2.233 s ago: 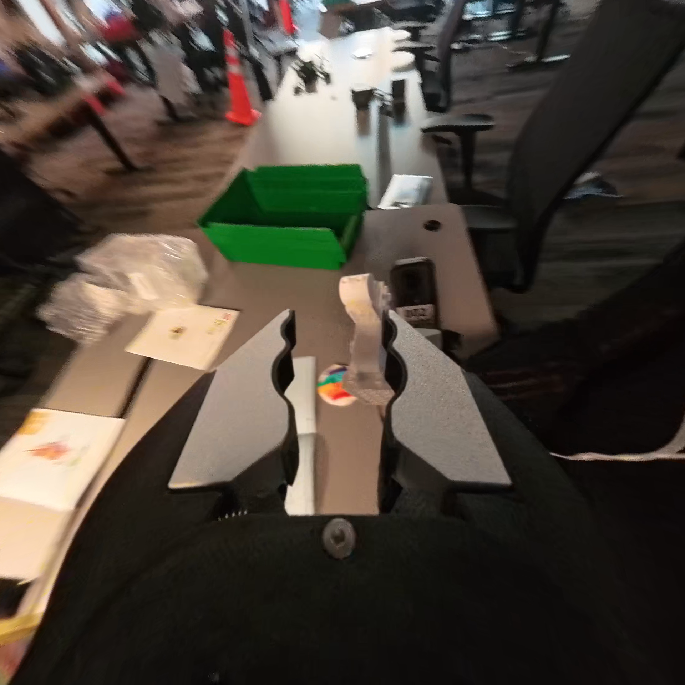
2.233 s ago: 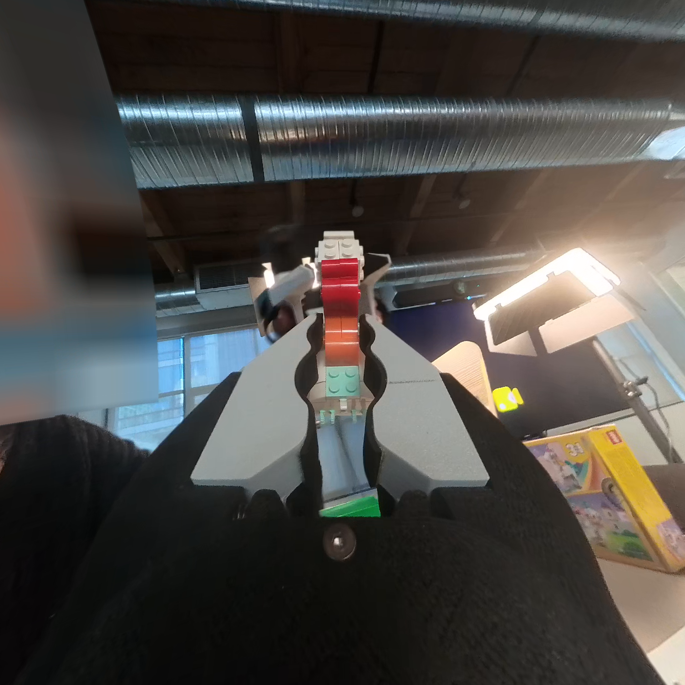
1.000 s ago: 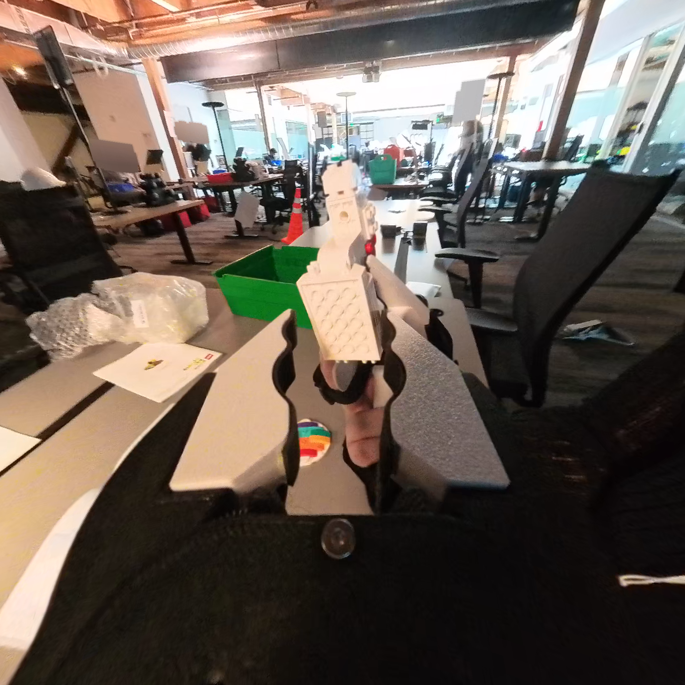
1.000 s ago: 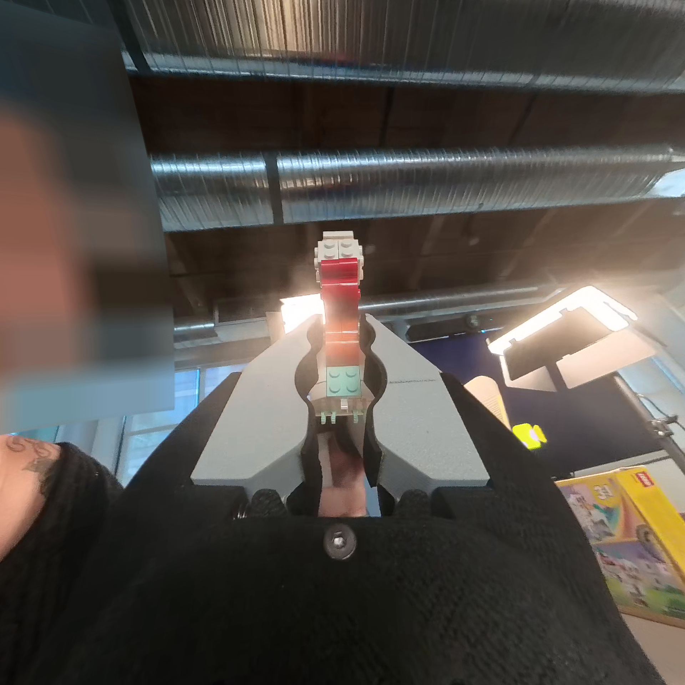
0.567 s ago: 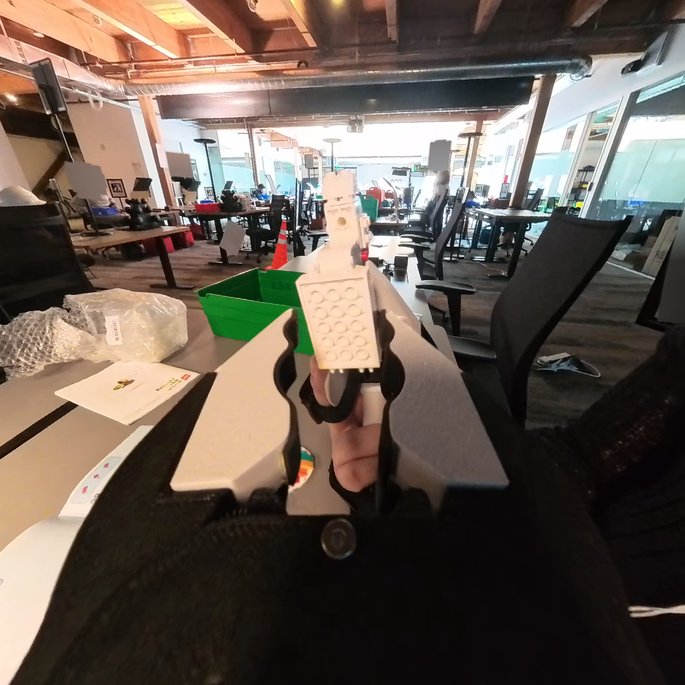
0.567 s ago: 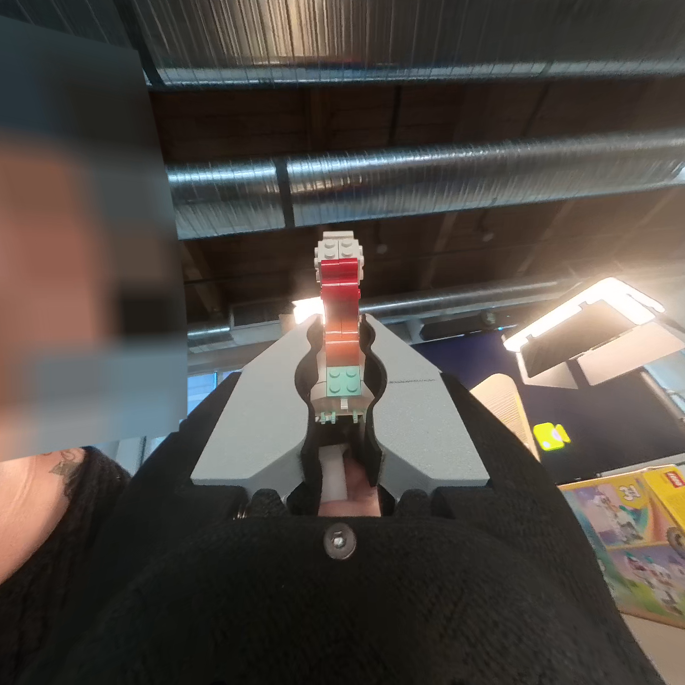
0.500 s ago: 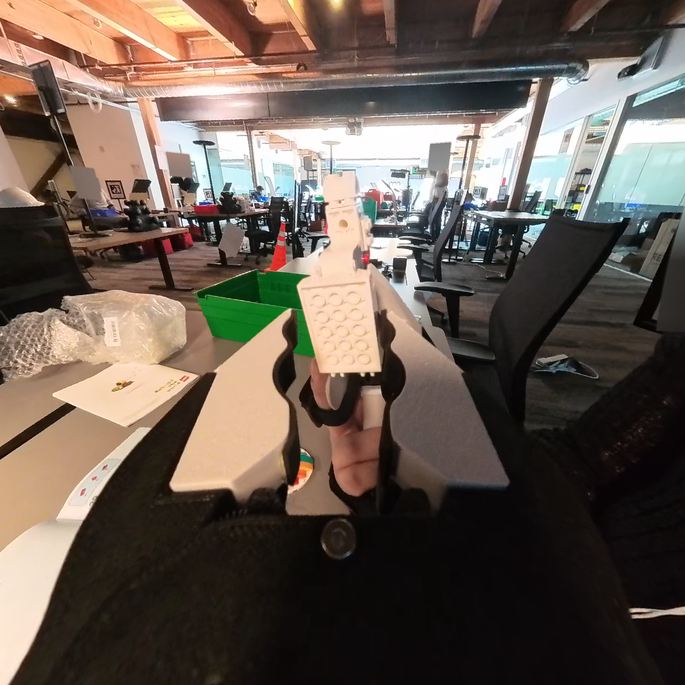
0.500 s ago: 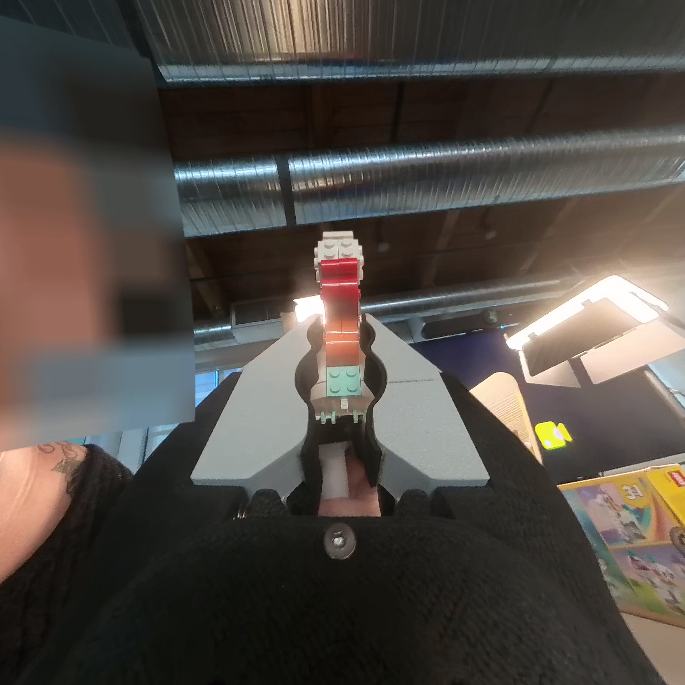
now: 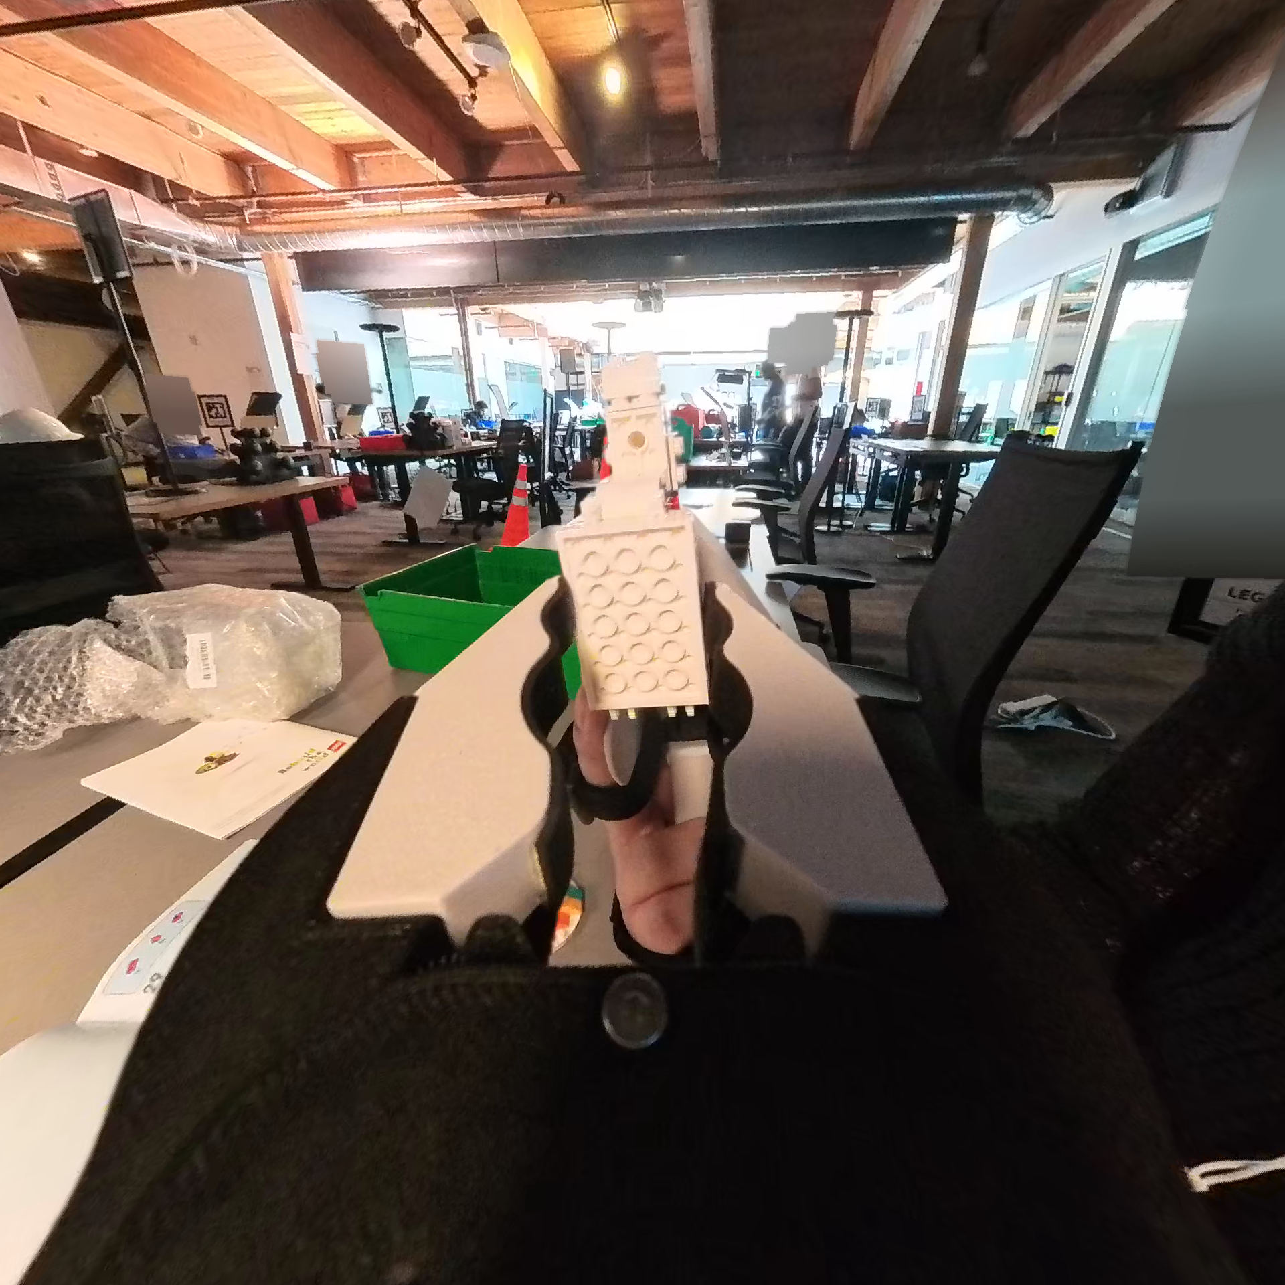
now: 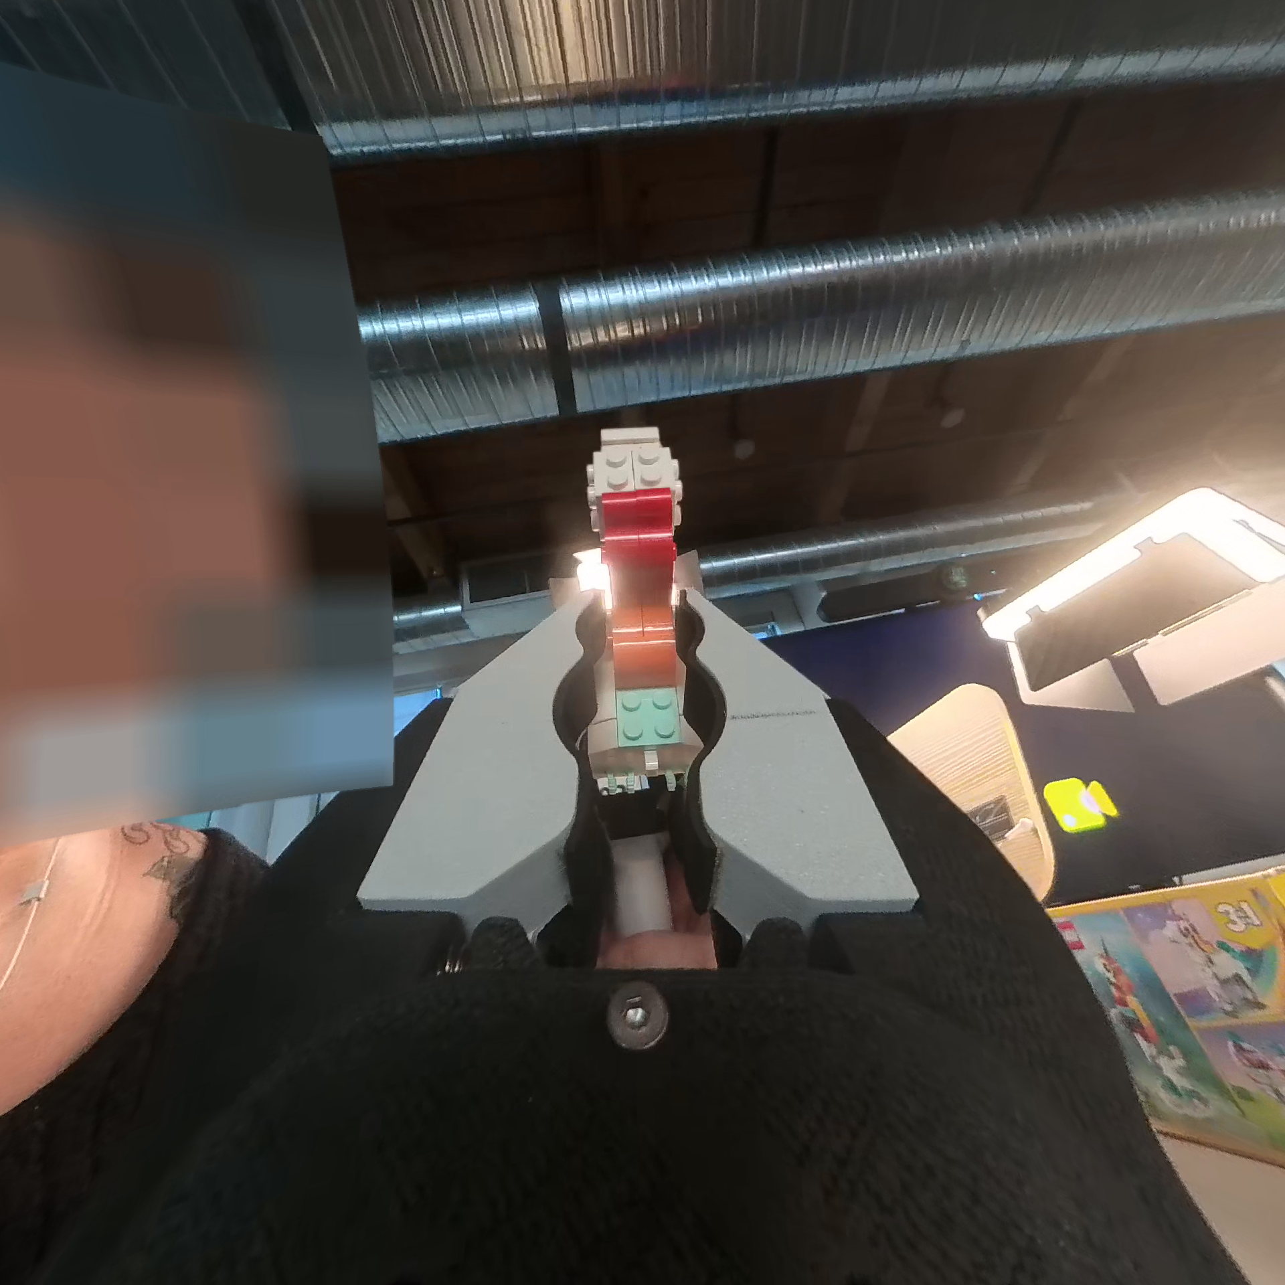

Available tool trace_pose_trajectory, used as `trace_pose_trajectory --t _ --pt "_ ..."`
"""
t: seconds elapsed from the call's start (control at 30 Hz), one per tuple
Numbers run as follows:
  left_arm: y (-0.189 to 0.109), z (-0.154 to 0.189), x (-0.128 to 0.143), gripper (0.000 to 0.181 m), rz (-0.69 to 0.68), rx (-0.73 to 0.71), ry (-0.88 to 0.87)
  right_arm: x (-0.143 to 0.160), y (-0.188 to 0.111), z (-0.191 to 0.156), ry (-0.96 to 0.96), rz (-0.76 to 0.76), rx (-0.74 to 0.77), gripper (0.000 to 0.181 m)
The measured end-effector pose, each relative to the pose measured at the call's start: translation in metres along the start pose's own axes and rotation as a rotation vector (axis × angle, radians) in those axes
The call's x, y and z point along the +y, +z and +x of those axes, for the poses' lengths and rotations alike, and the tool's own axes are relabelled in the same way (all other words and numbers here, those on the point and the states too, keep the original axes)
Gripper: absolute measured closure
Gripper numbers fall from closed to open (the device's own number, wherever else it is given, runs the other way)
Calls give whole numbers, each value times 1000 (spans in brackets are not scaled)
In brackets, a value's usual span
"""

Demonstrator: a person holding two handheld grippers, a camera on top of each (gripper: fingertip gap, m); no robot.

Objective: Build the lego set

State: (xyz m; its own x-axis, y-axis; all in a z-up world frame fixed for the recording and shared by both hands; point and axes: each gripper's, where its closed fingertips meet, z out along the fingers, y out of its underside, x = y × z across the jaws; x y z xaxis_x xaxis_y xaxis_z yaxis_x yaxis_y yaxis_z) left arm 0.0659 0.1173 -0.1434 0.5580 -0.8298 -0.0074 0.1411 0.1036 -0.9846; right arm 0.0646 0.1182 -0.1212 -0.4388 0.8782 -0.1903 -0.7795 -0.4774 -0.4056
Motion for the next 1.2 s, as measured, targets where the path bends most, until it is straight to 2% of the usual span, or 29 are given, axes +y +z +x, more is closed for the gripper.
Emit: trace_pose_trajectory --t 0.4,0.6,0.73,0.8,0.93,1.0,1.1,1.2 --pt "-6 -4 -5 145 80 -17 2 5 2 2 -49 -30 24 160" --pt "-12 -16 -9 145 100 -37 -43 5 2 4 -74 -38 51 146" --pt "-15 -22 -13 145 95 -48 -46 -9 -1 11 -147 -26 103 126" --pt "-18 -25 -16 145 88 -54 -48 -18 -1 -4 -290 -82 89 114" --pt "-22 -29 -22 145 68 -45 -88 -11 4 -15 -846 -370 98 96" --pt "-23 -32 -22 145 55 -44 -107 -9 6 -9 -1106 -536 113 92" --pt "-26 -36 -25 145 56 -55 -122 -6 11 10 -1553 -866 116 90" --pt "-28 -37 -27 145 51 -68 -111 -7 15 33 -1893 -1148 99 85"
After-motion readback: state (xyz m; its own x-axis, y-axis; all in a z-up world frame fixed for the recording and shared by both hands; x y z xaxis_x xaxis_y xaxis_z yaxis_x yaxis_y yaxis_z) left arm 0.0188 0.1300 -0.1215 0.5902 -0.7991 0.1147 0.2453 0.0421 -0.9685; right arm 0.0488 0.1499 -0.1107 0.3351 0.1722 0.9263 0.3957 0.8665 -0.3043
